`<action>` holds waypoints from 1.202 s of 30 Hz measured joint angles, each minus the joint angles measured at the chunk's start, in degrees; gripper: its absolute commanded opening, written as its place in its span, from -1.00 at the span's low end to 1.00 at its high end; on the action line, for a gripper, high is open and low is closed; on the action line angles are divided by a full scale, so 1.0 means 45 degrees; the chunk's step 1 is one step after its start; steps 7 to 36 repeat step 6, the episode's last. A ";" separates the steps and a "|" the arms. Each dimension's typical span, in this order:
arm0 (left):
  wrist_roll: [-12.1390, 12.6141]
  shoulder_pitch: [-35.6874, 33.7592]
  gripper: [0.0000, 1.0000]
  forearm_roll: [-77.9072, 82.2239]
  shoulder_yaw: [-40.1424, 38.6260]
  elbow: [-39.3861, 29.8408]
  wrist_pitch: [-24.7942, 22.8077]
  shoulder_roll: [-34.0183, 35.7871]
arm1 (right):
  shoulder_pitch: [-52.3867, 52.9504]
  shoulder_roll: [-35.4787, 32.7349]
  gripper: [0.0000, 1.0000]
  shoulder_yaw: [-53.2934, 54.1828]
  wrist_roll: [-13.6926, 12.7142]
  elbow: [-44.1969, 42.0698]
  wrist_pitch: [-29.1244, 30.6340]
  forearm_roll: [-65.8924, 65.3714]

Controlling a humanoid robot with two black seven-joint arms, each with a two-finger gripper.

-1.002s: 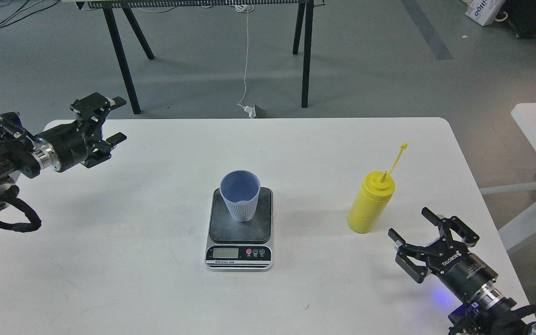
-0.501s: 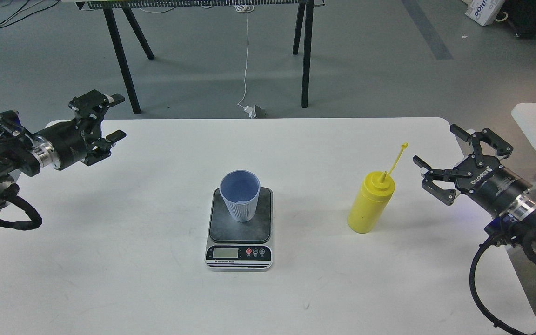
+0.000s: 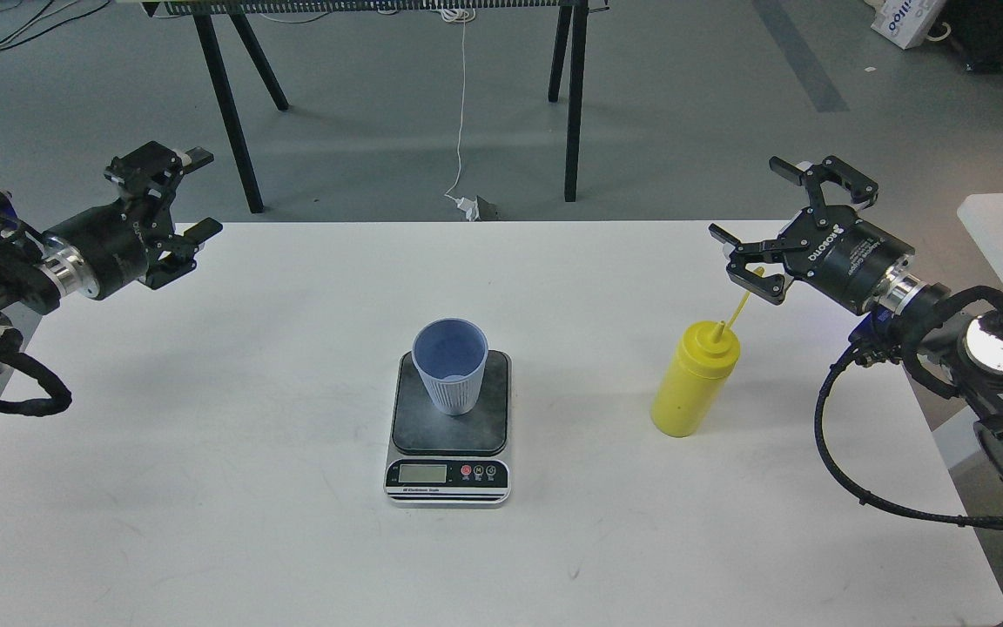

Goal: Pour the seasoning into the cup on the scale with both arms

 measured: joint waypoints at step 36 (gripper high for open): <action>0.0000 0.0023 0.99 -0.0007 -0.0050 0.0000 0.0000 -0.0025 | 0.0000 0.0020 0.94 0.0008 0.0039 -0.0192 0.0000 -0.0005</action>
